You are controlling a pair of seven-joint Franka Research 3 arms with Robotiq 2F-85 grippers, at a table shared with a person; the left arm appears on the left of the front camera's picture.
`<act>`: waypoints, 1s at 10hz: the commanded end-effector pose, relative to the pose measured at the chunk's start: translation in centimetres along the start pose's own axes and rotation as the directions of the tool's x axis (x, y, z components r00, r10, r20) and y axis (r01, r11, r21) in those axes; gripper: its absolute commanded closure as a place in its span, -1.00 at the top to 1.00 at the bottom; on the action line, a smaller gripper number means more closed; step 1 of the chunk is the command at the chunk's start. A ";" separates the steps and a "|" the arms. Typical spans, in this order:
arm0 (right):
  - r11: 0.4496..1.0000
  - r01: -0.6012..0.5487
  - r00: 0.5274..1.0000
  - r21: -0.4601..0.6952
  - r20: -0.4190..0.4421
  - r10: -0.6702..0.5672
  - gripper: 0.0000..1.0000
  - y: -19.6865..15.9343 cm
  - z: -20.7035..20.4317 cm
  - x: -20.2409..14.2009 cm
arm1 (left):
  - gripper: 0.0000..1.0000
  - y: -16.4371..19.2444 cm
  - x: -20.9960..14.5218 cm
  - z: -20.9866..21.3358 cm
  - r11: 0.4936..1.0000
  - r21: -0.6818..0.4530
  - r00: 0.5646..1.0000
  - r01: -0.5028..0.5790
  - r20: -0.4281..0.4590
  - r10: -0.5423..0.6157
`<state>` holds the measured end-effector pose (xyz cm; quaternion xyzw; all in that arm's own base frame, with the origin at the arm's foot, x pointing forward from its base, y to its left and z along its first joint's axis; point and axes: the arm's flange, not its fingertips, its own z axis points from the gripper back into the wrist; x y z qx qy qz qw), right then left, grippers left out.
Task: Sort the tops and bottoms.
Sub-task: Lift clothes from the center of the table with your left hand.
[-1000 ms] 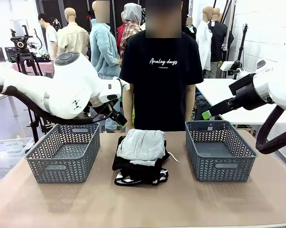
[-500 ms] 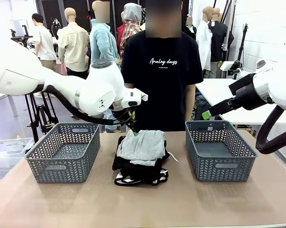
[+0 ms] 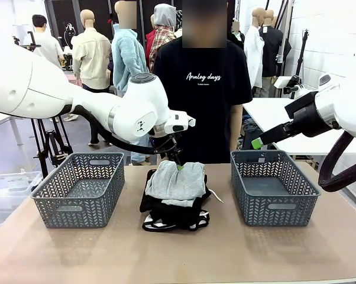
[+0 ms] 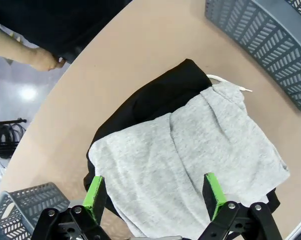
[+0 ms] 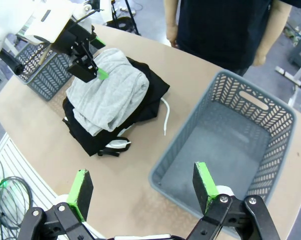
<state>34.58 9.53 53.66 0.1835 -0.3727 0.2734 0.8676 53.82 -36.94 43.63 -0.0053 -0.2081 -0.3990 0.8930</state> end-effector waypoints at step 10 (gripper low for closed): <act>1.000 0.014 1.000 0.021 0.008 -0.014 1.00 -0.1 -0.2 0.0 | 0.51 0.0 0.8 -2.9 0.991 -0.120 0.997 -0.054 -0.066 0.046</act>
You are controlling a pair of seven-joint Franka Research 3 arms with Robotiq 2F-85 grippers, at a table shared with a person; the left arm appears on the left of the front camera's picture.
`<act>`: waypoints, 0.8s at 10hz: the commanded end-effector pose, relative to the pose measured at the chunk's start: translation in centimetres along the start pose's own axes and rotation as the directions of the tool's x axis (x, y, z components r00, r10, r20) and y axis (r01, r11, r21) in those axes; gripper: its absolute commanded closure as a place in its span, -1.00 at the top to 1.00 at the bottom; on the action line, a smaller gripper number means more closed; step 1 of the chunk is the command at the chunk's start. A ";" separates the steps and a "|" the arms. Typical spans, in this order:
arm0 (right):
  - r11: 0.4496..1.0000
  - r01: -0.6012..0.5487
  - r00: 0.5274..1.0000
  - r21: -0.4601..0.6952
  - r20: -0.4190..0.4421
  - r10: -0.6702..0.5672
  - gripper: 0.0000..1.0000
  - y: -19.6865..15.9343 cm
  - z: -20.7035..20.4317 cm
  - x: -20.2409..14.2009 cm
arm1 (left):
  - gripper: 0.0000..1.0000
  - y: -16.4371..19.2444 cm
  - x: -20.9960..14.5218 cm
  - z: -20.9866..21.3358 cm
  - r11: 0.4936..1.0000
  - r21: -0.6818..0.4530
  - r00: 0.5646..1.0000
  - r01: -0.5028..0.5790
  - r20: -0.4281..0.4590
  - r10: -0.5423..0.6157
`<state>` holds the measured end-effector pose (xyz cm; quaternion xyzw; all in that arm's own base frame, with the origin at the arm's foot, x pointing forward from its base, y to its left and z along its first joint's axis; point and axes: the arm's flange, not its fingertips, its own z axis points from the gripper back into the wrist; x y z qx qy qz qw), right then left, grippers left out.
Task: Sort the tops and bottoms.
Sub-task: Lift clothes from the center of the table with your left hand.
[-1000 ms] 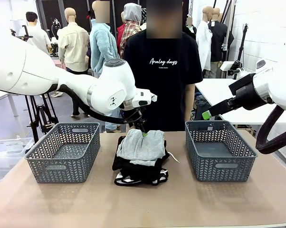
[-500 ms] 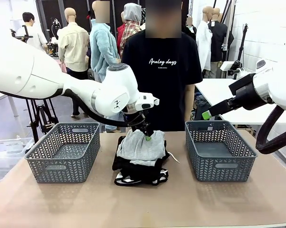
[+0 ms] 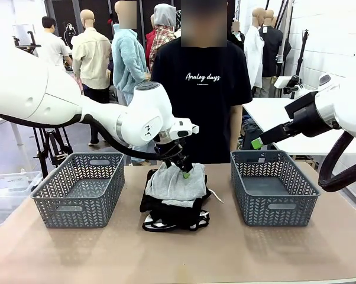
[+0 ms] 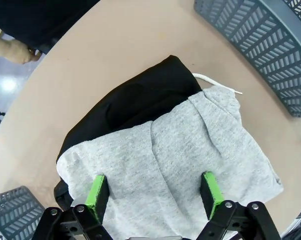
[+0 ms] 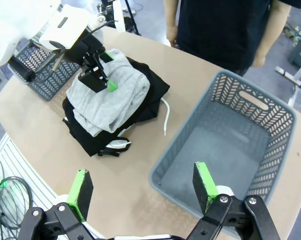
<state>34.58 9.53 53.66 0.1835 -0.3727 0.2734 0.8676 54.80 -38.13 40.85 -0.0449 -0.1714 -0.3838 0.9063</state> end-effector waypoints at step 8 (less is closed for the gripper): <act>1.000 0.014 1.000 0.021 0.008 -0.014 1.00 -0.1 -0.2 0.0 | -1.00 0.3 0.2 1.0 0.993 -0.095 0.996 -0.074 -0.049 0.070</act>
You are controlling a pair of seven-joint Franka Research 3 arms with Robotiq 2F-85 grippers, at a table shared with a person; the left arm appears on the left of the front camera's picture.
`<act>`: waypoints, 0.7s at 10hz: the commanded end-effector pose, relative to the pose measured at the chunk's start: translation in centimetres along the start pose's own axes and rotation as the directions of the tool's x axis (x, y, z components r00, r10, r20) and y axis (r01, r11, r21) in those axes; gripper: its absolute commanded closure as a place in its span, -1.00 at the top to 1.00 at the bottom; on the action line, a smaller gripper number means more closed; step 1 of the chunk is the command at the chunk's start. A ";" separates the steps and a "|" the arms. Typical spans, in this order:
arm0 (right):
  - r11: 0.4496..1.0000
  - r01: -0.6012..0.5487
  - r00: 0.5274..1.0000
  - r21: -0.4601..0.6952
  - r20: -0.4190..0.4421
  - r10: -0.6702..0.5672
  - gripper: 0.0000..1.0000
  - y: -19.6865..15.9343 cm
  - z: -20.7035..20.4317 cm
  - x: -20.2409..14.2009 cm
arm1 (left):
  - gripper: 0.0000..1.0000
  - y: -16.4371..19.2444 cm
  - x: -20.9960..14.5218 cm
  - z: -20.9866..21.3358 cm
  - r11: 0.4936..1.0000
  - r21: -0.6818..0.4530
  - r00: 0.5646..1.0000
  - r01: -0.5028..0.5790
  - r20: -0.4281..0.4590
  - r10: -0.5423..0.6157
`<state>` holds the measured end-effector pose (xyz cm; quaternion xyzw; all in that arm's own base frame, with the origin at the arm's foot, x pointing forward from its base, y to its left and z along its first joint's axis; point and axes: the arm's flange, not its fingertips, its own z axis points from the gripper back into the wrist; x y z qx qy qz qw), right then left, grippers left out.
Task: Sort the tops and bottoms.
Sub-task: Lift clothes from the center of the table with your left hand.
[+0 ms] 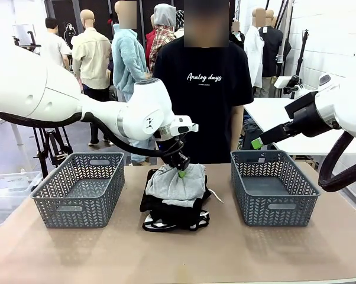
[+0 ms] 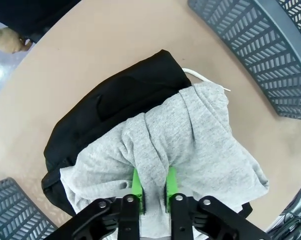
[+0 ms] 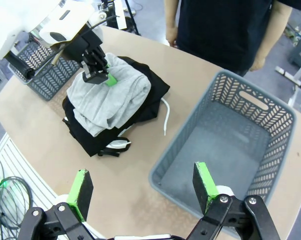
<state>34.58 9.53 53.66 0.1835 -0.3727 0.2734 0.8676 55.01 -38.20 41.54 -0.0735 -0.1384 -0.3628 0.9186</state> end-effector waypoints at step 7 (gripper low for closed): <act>1.000 0.014 1.000 0.021 0.008 -0.014 1.00 -0.1 -0.2 0.0 | -1.00 0.1 0.0 0.2 1.000 -0.002 1.000 -0.022 0.003 0.022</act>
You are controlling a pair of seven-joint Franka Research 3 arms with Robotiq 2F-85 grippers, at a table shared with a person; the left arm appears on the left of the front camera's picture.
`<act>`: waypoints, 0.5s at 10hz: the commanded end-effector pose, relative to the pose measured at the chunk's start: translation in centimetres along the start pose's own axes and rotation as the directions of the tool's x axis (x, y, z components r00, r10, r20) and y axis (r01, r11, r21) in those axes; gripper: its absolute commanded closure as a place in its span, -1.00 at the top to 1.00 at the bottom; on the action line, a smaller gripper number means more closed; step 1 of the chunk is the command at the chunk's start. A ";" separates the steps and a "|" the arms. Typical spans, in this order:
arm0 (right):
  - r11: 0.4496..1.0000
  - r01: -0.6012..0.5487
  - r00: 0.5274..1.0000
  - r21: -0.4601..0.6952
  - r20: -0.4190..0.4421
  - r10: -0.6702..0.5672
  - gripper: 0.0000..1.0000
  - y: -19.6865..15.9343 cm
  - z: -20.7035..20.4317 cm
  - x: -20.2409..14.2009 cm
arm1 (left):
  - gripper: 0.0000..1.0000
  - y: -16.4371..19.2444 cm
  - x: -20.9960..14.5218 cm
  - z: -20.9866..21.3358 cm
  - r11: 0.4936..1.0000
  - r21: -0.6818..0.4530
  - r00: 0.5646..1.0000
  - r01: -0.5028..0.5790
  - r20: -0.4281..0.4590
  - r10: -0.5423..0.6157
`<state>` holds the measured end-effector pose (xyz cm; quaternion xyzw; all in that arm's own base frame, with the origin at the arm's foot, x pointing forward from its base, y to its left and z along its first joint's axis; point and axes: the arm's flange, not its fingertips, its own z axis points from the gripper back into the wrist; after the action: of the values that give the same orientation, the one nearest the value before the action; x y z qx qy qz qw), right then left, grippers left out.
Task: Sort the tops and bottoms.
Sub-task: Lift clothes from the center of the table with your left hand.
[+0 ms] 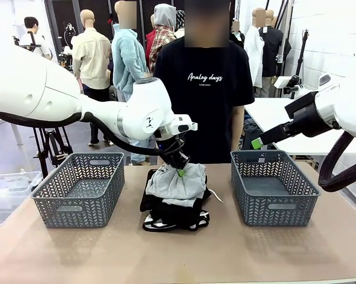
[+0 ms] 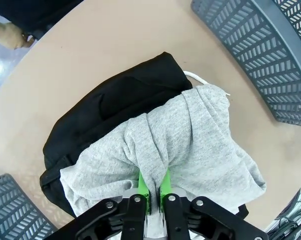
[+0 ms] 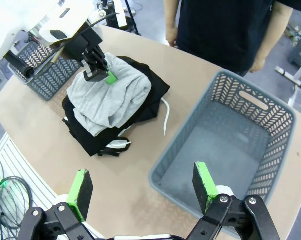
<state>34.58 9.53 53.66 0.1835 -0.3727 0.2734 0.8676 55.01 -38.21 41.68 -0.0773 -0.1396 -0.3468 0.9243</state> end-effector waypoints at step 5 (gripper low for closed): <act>1.000 0.014 1.000 0.021 0.008 -0.014 1.00 -0.1 -0.2 0.0 | -1.00 -5.3 -3.5 11.7 0.984 0.167 0.970 0.065 0.222 -0.101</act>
<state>34.59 9.51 53.66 0.1836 -0.3727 0.2732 0.8676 49.81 -38.36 52.02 -0.0556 -0.2567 -0.3697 0.8912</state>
